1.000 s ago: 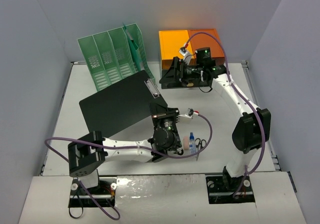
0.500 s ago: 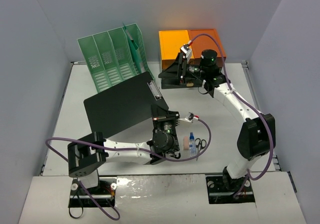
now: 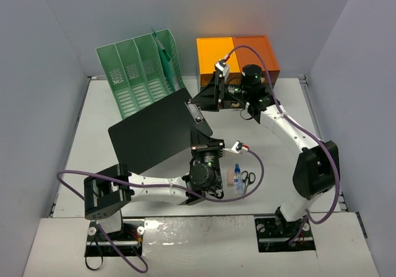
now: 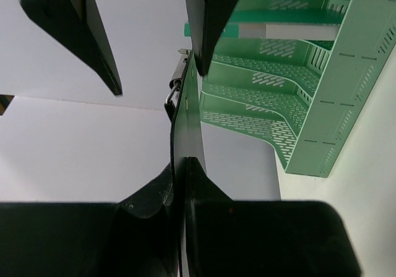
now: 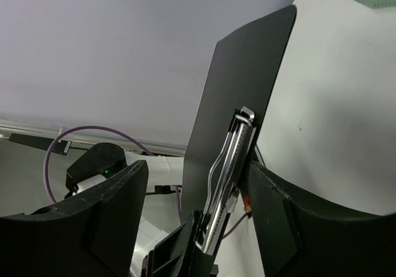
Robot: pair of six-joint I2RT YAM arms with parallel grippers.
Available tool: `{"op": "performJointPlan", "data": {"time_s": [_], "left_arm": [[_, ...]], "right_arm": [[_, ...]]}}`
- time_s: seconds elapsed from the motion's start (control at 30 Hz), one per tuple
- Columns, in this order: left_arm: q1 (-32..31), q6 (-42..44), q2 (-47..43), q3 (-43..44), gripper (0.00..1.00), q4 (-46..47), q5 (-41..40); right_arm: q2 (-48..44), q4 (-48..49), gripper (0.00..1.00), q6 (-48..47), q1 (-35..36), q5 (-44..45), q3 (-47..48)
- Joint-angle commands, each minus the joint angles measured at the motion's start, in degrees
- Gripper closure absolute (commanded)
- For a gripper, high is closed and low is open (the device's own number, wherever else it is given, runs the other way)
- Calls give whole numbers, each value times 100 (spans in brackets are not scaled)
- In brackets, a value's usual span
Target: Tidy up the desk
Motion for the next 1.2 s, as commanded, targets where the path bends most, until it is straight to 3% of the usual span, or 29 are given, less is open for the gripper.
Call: {"op": "performJointPlan", "data": {"time_s": [0.0,0.13,0.23,0.43,0.5,0.7,0.73,0.77,0.8,0.87,0.93,1.03,1.17], "left_arm": [[-64,120,-255,227,100,1131,406],[-69,266,-203,277,100,1259,474],[-72,279,-198,281,100,1268,470],[-104,355,-216,248,100,1347,471],[-138,432,-205,238,100,1434,459],[-290,857,-105,340,100,1728,208],[-334,869,-116,364,97,1734,132],[-397,874,-146,416,81,1734,22],[-488,894,-192,518,58,1733,-128],[-576,962,-222,754,40,1725,-350],[-707,1048,-309,1001,27,1732,-653],[-828,1112,-462,1419,21,1731,-1066],[-805,1018,-756,1770,20,1725,-1644]], "right_arm": [[-403,-265,40,-415,242,-142,20],[-443,-429,42,-517,263,-133,-76],[-468,-509,49,-567,276,-133,-110],[-478,-665,92,-629,294,-101,-82],[-461,-709,100,-670,305,-67,-47],[-428,-976,100,-927,397,210,200],[-411,-1040,100,-974,411,245,264],[-389,-1117,100,-1043,422,314,360],[-360,-1224,100,-1134,434,407,504],[-323,-1306,100,-1225,435,526,687],[-255,-1417,100,-1330,435,648,827],[-161,-1500,100,-1443,432,770,1057],[21,-1696,100,-1617,396,957,1410]]}}
